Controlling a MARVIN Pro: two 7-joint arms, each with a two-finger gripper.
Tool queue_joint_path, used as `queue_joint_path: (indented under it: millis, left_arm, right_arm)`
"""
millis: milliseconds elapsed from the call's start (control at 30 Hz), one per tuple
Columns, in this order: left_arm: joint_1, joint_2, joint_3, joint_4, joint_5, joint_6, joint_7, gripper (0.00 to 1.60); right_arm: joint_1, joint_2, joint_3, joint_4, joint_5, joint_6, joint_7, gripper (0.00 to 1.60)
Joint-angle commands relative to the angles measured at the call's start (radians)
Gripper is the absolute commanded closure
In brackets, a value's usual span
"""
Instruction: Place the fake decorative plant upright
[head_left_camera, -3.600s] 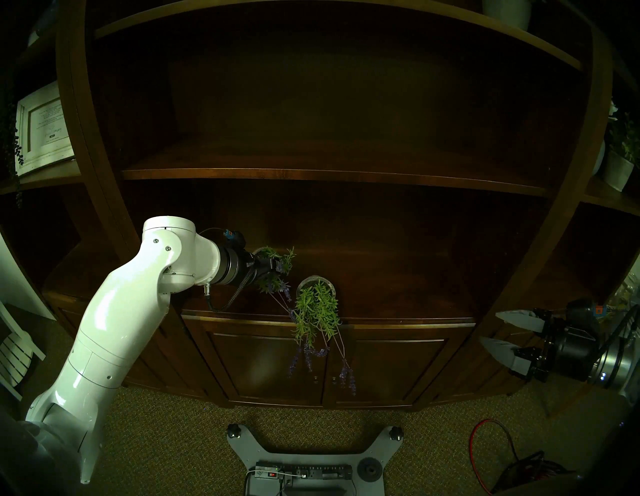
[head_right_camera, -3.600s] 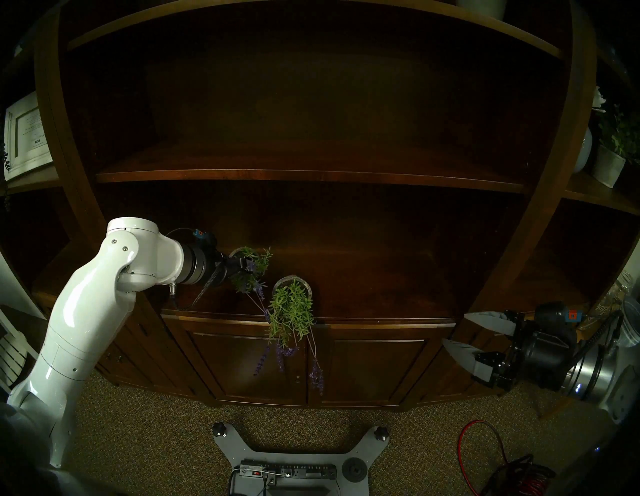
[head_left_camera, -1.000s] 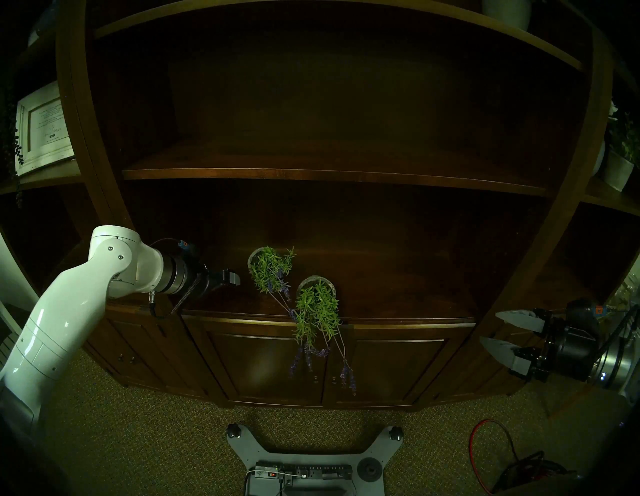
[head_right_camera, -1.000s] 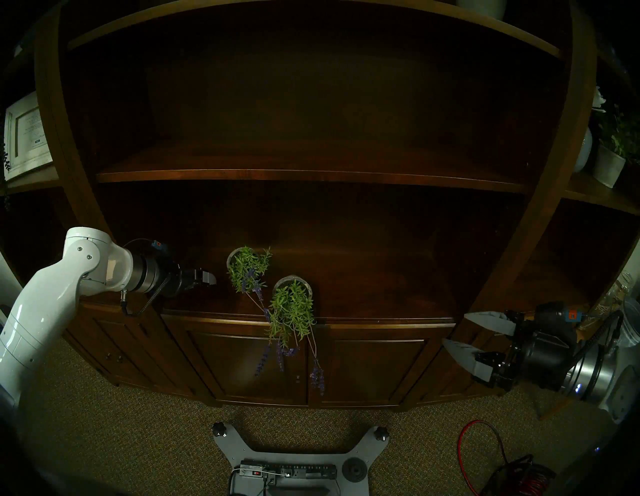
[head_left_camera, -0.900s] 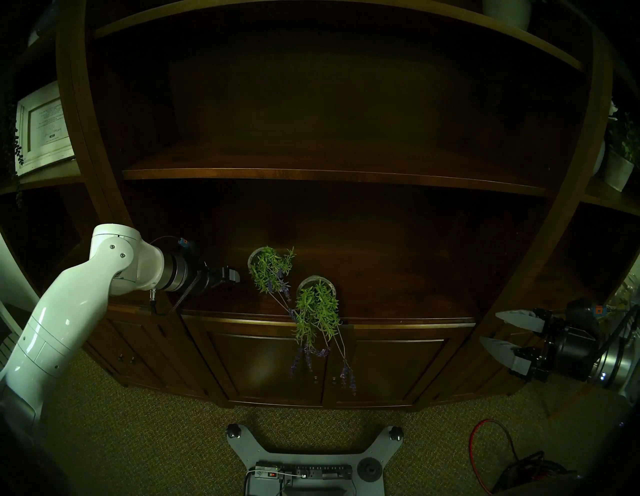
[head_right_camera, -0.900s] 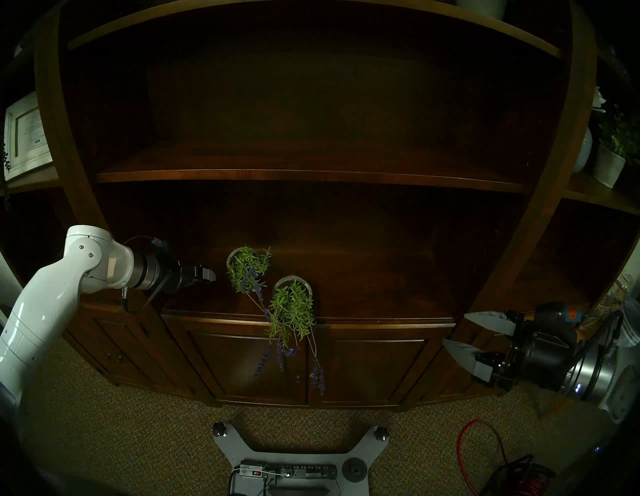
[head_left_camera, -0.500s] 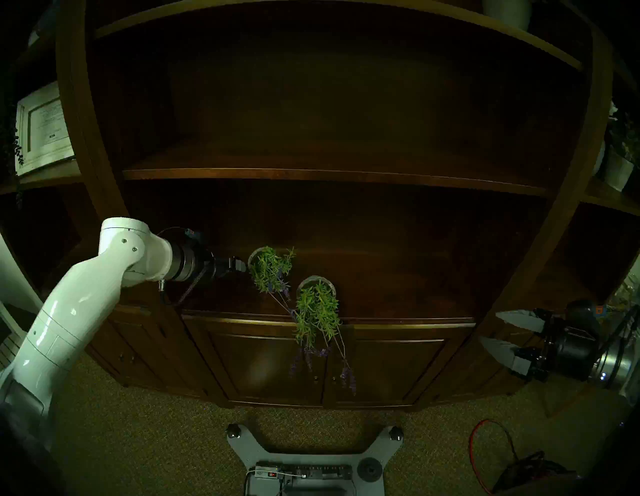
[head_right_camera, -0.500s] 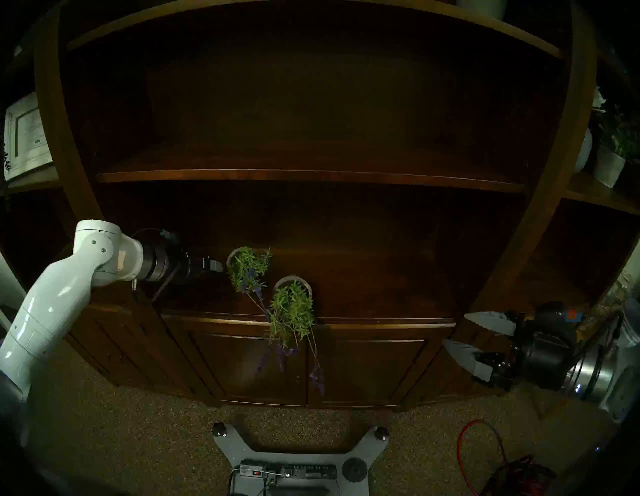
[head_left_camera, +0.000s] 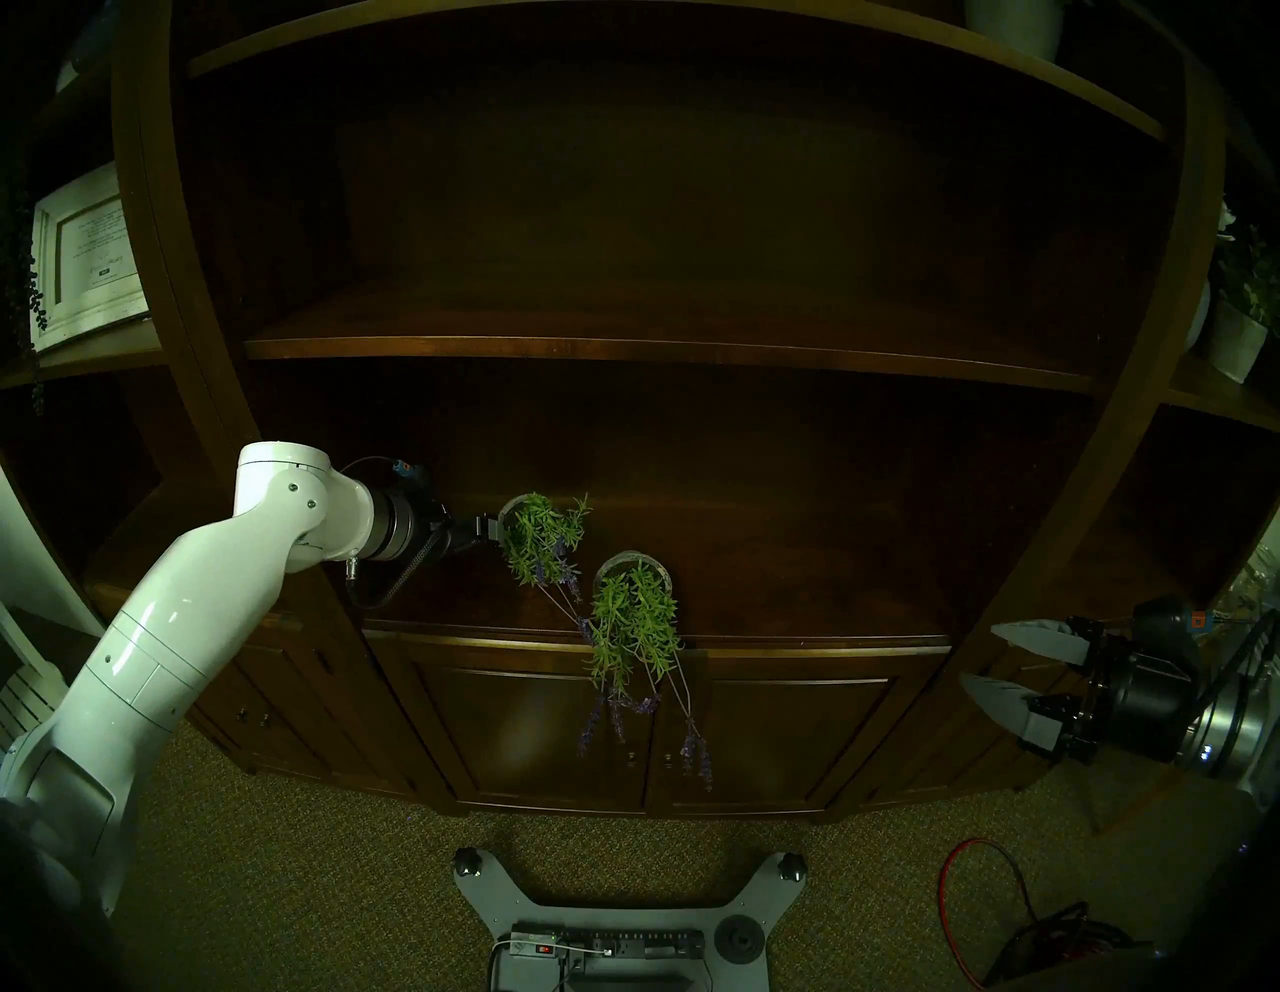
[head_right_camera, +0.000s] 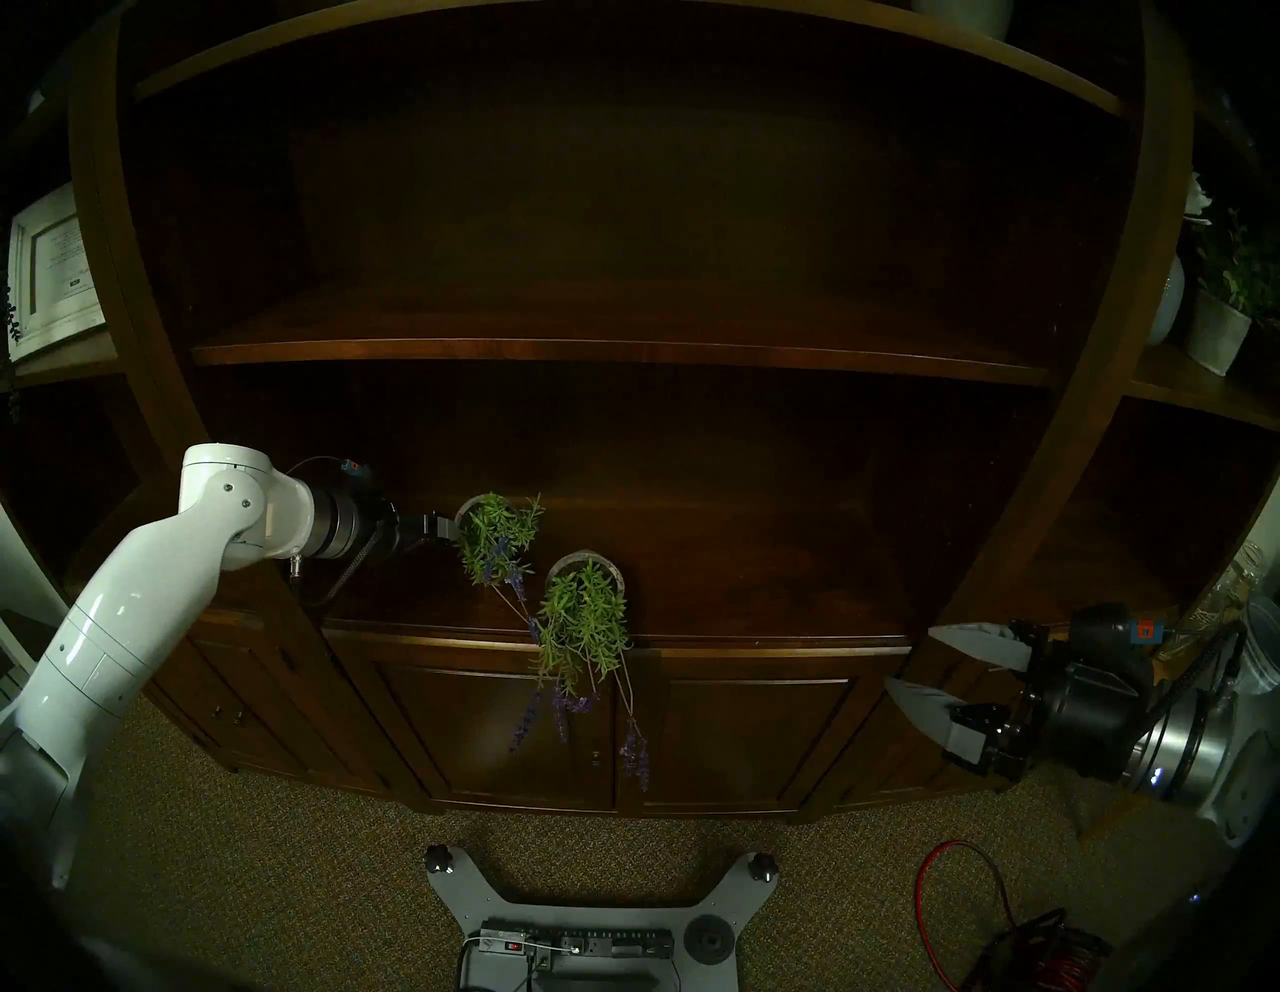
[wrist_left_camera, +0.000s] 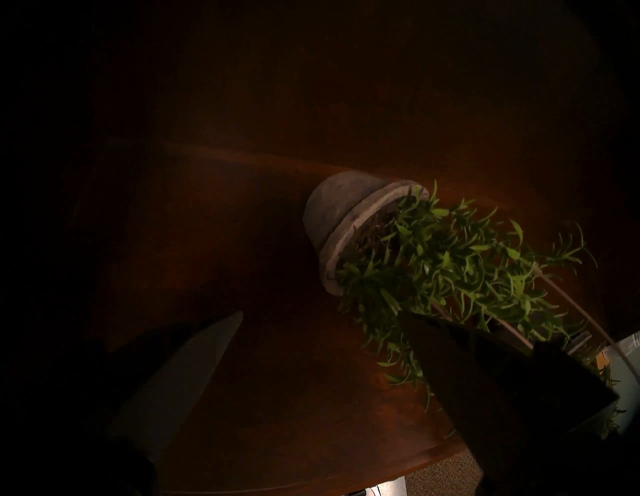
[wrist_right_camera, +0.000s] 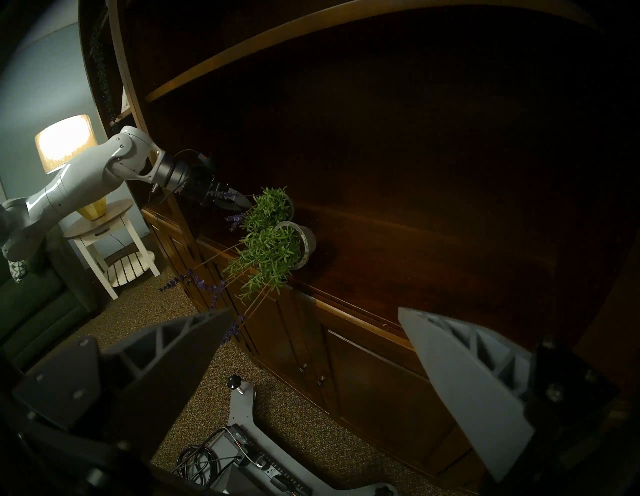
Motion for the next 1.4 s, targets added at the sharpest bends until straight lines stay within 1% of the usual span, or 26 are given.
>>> queue_joint_path:
  millis: [0,400,733,967,1200,1367]
  left_arm:
    - [-0.102,-0.014,-0.009,0.009,0.024,-0.010,-0.038,0.00]
    - [-0.146,-0.039,0.029,0.075,0.082,-0.019,-0.092,0.00]
    - [-0.182,-0.052,0.058,0.096,0.121,-0.012,-0.131,0.00]
    - [-0.212,-0.063,0.088,0.131,0.158,-0.010,-0.165,0.00]
    - [-0.227,-0.068,0.109,0.157,0.184,-0.014,-0.195,0.00]
    - [-0.230,-0.066,0.113,0.158,0.196,-0.014,-0.214,0.00]
  right_arm:
    - [0.002,0.000,0.002,-0.002,-0.002,-0.003,0.001,0.00]
    - [0.002,0.000,0.002,-0.002,-0.002,-0.003,0.001,0.00]
    - [0.002,0.000,0.002,-0.002,-0.002,-0.003,0.001,0.00]
    - [0.002,0.000,0.002,-0.002,-0.002,-0.003,0.001,0.00]
    - [0.002,0.000,0.002,-0.002,-0.002,-0.003,0.001,0.00]
    - [0.002,0.000,0.002,-0.002,-0.002,-0.003,0.001,0.00]
